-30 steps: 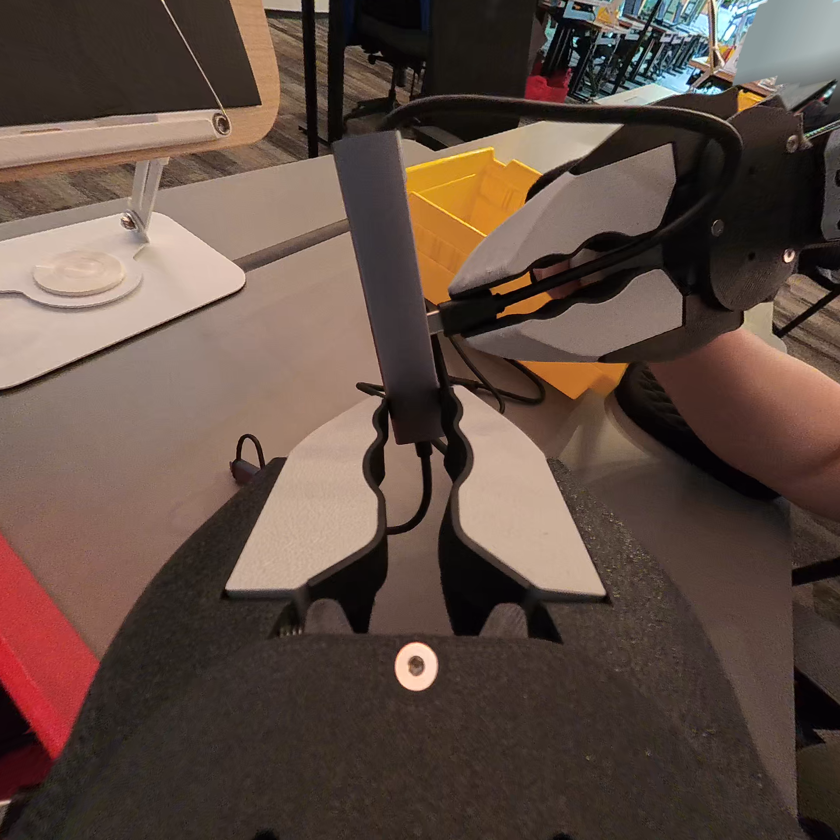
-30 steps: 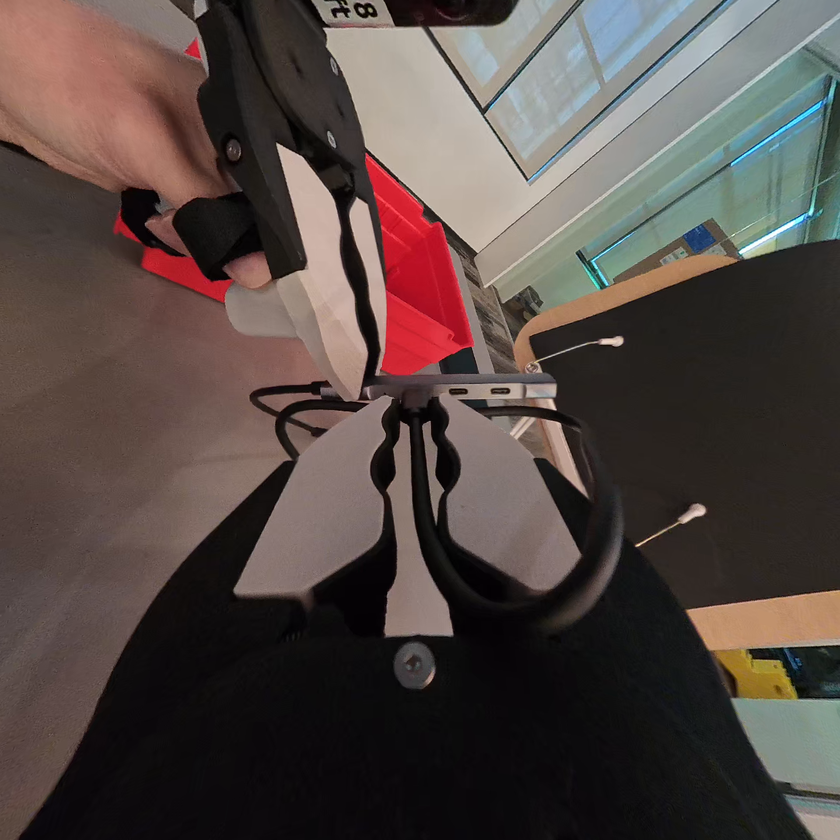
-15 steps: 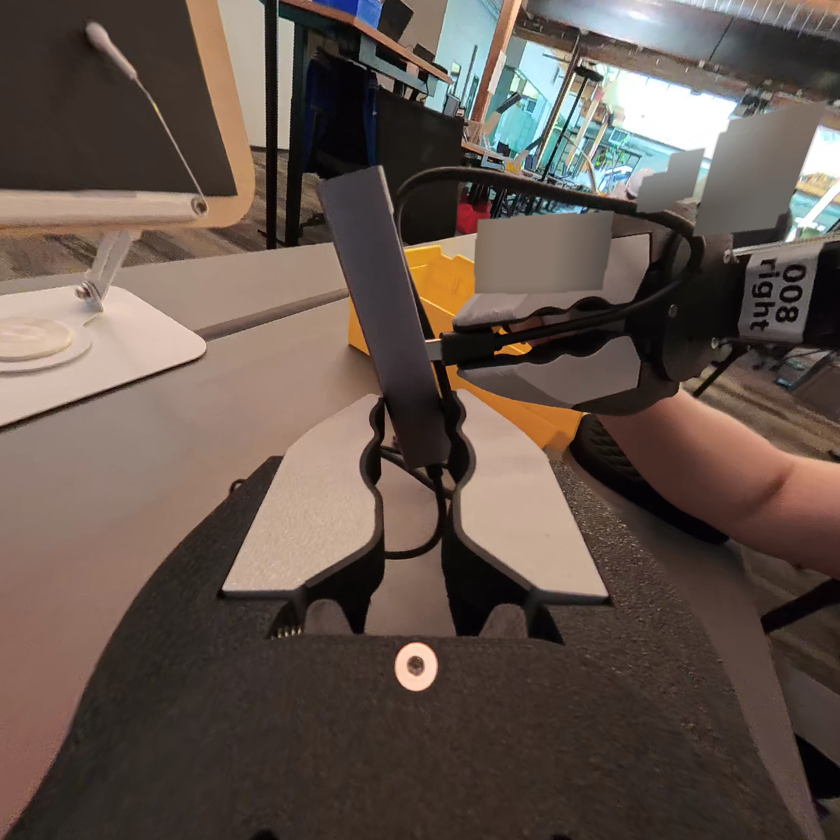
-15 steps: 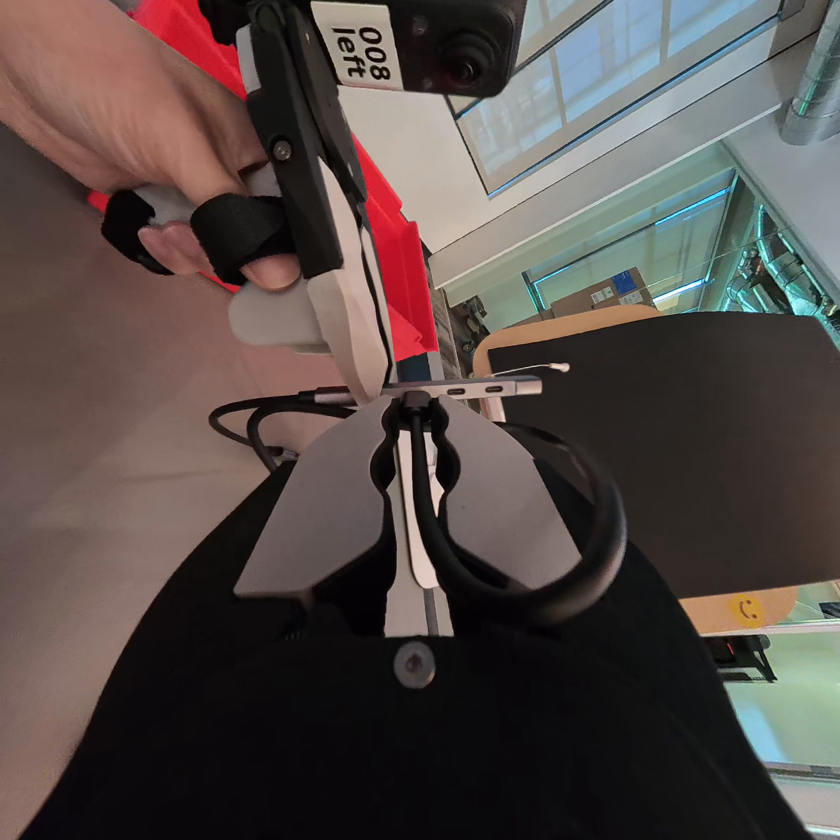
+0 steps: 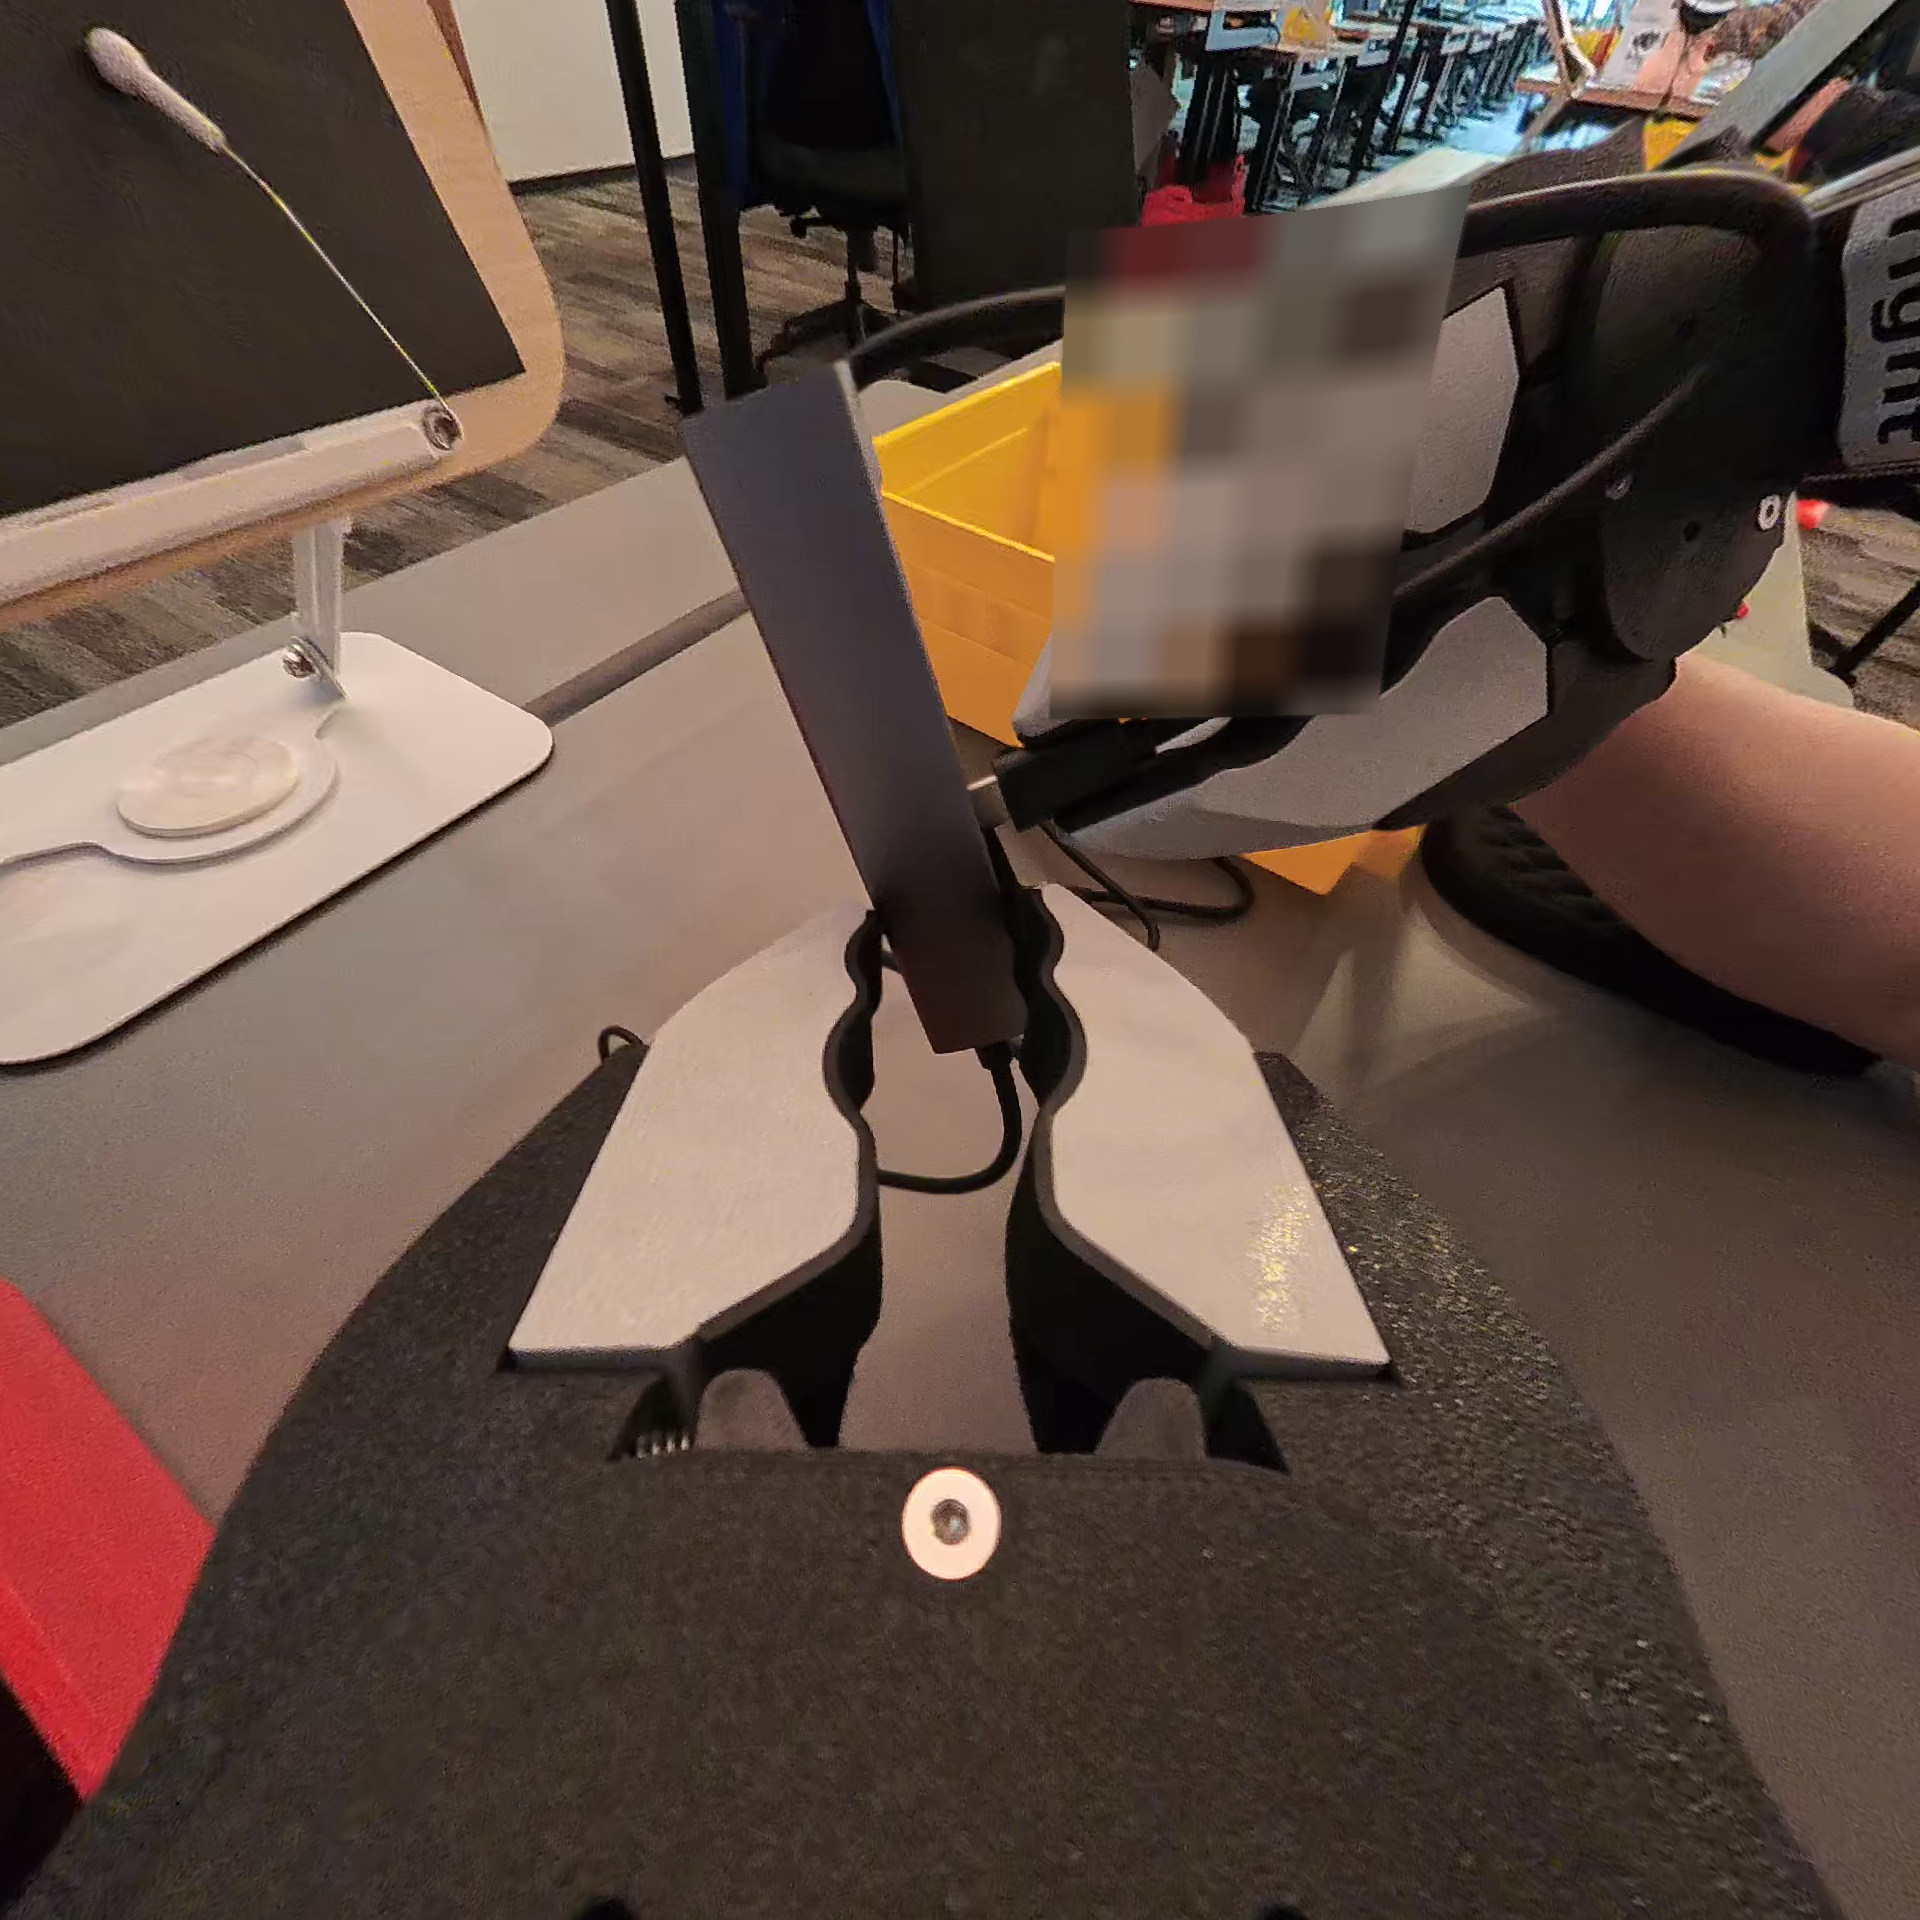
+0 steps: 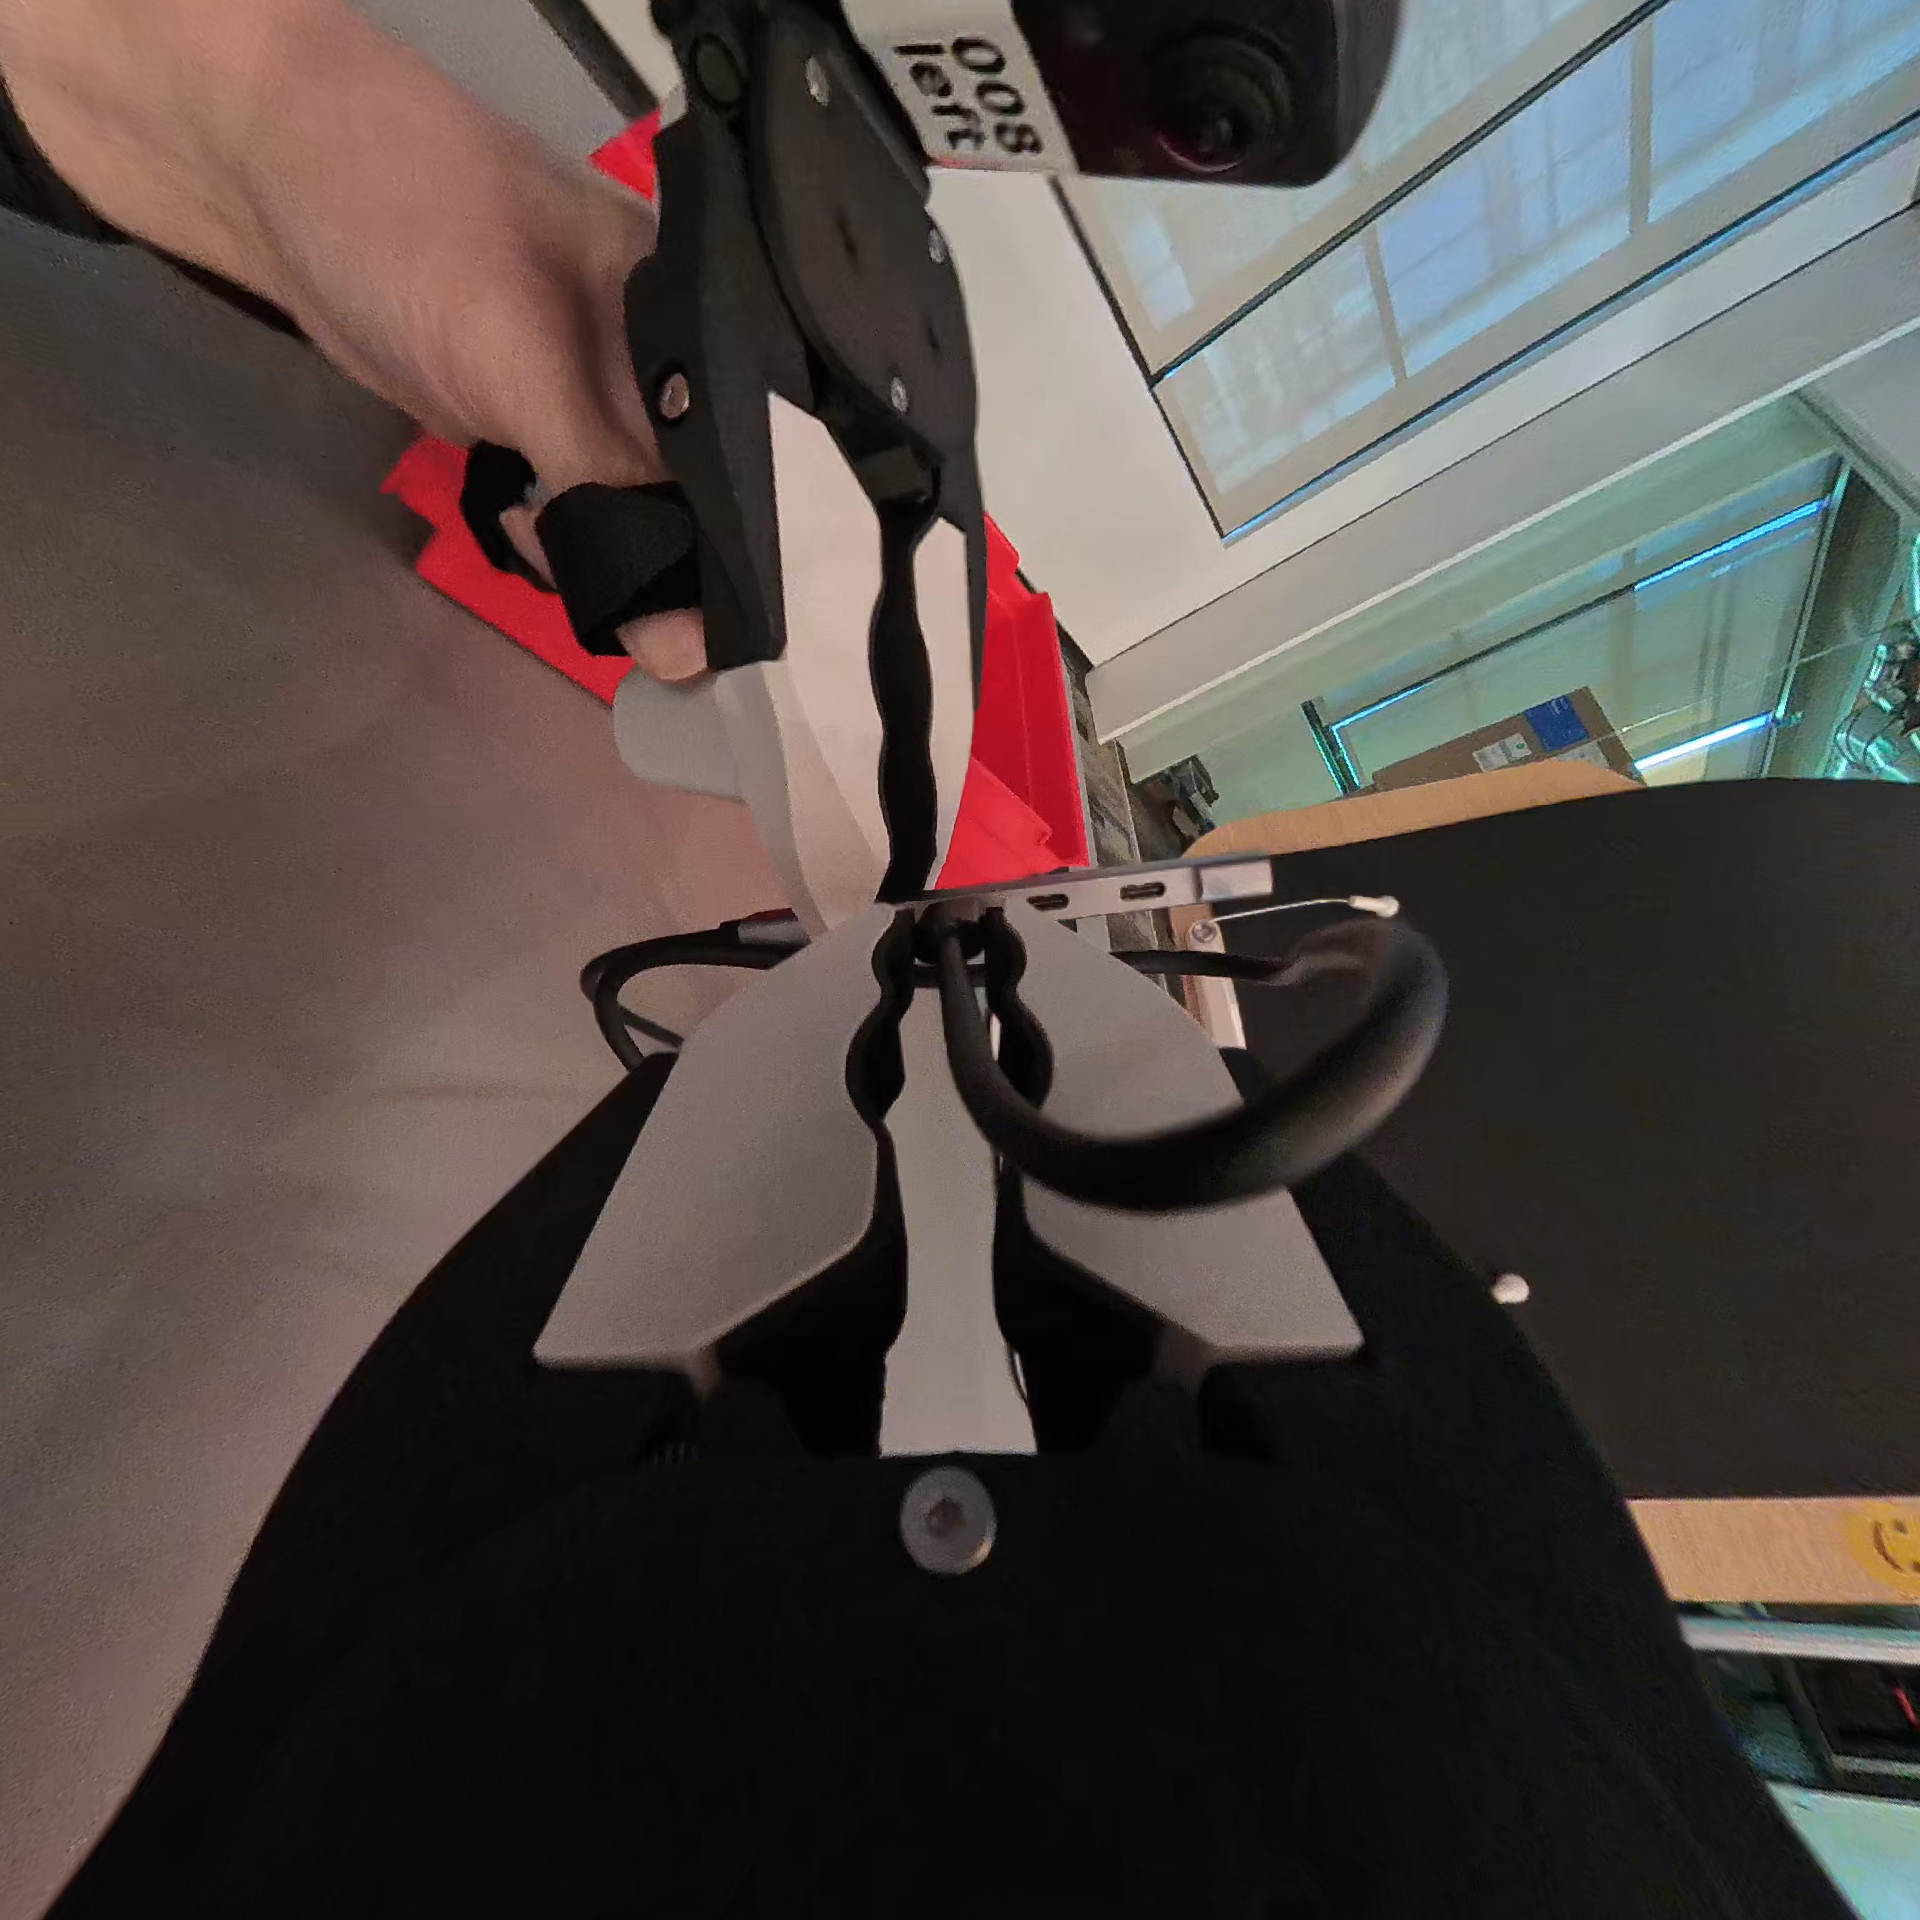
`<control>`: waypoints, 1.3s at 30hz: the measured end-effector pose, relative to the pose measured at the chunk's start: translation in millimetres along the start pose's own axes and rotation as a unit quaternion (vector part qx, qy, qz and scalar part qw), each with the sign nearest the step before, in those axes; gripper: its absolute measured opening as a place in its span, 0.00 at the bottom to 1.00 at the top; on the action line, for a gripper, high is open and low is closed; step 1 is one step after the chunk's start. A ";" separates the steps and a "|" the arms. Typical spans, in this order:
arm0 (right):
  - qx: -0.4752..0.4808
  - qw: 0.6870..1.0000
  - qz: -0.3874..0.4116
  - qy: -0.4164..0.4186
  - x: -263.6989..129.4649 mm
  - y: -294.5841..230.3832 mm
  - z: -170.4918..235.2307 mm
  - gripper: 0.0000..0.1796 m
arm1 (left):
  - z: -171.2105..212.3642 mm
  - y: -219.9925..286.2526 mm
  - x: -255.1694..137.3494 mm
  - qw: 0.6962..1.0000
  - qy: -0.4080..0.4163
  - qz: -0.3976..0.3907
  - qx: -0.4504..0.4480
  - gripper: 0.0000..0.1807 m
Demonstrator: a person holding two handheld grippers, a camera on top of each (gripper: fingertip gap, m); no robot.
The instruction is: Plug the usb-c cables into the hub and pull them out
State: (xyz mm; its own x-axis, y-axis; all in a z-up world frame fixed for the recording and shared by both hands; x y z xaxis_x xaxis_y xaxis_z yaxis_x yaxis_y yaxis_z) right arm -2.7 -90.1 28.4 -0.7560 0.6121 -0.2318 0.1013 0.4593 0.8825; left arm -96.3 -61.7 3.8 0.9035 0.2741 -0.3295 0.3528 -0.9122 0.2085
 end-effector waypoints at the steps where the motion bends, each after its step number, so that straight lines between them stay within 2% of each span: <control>1: -0.011 1.000 -0.003 -0.011 1.3 -1.5 0.3 0.08 | 1.3 -0.7 -0.1 1.000 -0.007 -0.004 0.006 0.13; 6: -0.029 0.999 -0.007 -0.040 -2.1 0.1 5.5 0.08 | 1.5 -0.1 3.0 1.000 0.001 -0.018 0.009 0.13; 15: -0.019 0.999 -0.005 -0.027 -3.6 1.2 4.8 0.08 | 0.2 2.5 5.7 1.000 0.019 0.003 -0.015 0.13; 39: 0.002 0.999 -0.038 -0.008 -6.3 -2.3 6.7 0.08 | 2.9 12.8 6.3 0.992 -0.017 -0.057 0.111 0.13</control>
State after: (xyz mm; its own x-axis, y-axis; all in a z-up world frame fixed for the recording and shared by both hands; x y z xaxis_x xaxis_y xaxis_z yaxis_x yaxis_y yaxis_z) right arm 6.1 -90.7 25.1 -0.7513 0.5856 -0.3043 0.0462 0.5066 0.8609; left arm -86.9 -72.5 1.7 0.8510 0.3723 -0.3705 0.3863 -0.9216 -0.0387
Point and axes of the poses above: each gripper's, where its closed fingertips meet, x out along the fingers, z out of its underside, y = z × x across the jaws, the point moved 6 cm from there along -x, back along the fingers, and after that the axes turned 9 degrees about -x, right-handed, at the moved point
